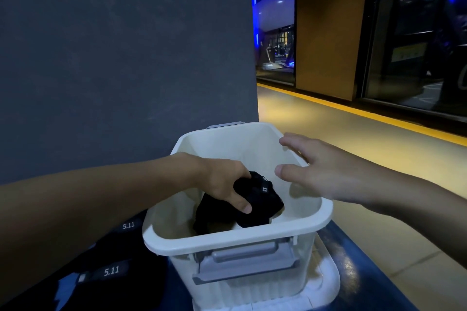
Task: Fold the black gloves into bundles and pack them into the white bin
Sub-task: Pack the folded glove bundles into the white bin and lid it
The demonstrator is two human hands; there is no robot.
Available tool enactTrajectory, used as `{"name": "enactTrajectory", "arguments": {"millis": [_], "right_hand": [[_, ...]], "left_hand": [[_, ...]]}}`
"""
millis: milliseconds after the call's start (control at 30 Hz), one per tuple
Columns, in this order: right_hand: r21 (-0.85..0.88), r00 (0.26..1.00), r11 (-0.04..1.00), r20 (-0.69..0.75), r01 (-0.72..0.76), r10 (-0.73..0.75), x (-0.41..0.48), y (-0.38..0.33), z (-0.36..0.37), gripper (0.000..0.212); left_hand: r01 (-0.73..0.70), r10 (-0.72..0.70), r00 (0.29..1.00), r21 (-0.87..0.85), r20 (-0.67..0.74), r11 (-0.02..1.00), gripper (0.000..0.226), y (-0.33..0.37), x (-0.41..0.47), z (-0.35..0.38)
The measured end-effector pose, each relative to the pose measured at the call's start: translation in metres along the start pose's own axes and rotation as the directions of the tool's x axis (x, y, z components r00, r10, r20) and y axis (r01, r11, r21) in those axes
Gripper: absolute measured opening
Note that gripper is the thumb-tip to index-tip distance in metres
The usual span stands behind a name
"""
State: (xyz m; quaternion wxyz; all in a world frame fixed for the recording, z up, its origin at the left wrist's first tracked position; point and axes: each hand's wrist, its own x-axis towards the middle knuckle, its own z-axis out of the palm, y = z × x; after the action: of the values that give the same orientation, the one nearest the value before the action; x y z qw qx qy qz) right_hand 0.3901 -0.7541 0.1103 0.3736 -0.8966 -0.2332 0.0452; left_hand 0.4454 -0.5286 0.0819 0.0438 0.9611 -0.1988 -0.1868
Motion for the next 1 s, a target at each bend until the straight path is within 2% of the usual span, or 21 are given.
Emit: {"name": "enactTrajectory", "arguments": {"millis": [67, 167, 300, 500, 567, 700, 767, 867, 1000], "right_hand": [[0.074, 0.998, 0.997, 0.062, -0.014, 0.009, -0.004, 0.003, -0.004, 0.063], [0.108, 0.995, 0.994, 0.096, -0.018, 0.007, -0.009, 0.007, -0.007, 0.078], [0.114, 0.994, 0.994, 0.109, -0.006, -0.006, -0.008, 0.010, -0.007, 0.081], [0.089, 0.993, 0.996, 0.110, 0.024, -0.034, -0.006, 0.011, -0.011, 0.087], [0.081, 0.994, 0.996, 0.105, 0.035, -0.043, -0.005, 0.012, -0.011, 0.086], [0.061, 0.993, 0.997, 0.104, 0.052, -0.058, -0.005, 0.008, -0.012, 0.073], [0.025, 0.993, 0.997, 0.087, 0.079, -0.081, -0.004, 0.005, -0.012, 0.068], [-0.044, 0.994, 0.993, 0.029, 0.110, -0.108, -0.008, -0.005, -0.016, 0.071], [-0.034, 0.992, 0.991, -0.005, 0.127, -0.127, -0.017, -0.030, -0.020, 0.060]], "left_hand": [[-0.004, 0.005, 0.999, -0.011, 0.049, 1.000, 0.063, -0.002, -0.002, -0.003], [-0.010, 0.009, 0.997, 0.014, 0.078, 1.000, 0.072, -0.005, -0.001, -0.003], [0.002, -0.003, 1.000, 0.094, 0.014, 0.996, 0.068, -0.003, 0.007, 0.002], [0.022, -0.020, 1.000, 0.149, -0.015, 0.989, 0.088, -0.001, 0.007, 0.004], [0.026, -0.023, 0.999, 0.150, -0.022, 0.988, 0.085, 0.000, 0.005, 0.003], [0.050, -0.046, 0.998, 0.118, -0.033, 0.992, 0.057, 0.005, -0.009, -0.009], [0.046, -0.036, 0.995, 0.114, -0.088, 0.992, 0.052, 0.009, -0.020, -0.017], [0.064, -0.040, 0.976, 0.107, -0.213, 0.992, 0.061, 0.016, -0.048, -0.028], [0.034, -0.026, 0.912, 0.012, -0.410, 0.999, 0.056, 0.027, -0.097, -0.033]]}}
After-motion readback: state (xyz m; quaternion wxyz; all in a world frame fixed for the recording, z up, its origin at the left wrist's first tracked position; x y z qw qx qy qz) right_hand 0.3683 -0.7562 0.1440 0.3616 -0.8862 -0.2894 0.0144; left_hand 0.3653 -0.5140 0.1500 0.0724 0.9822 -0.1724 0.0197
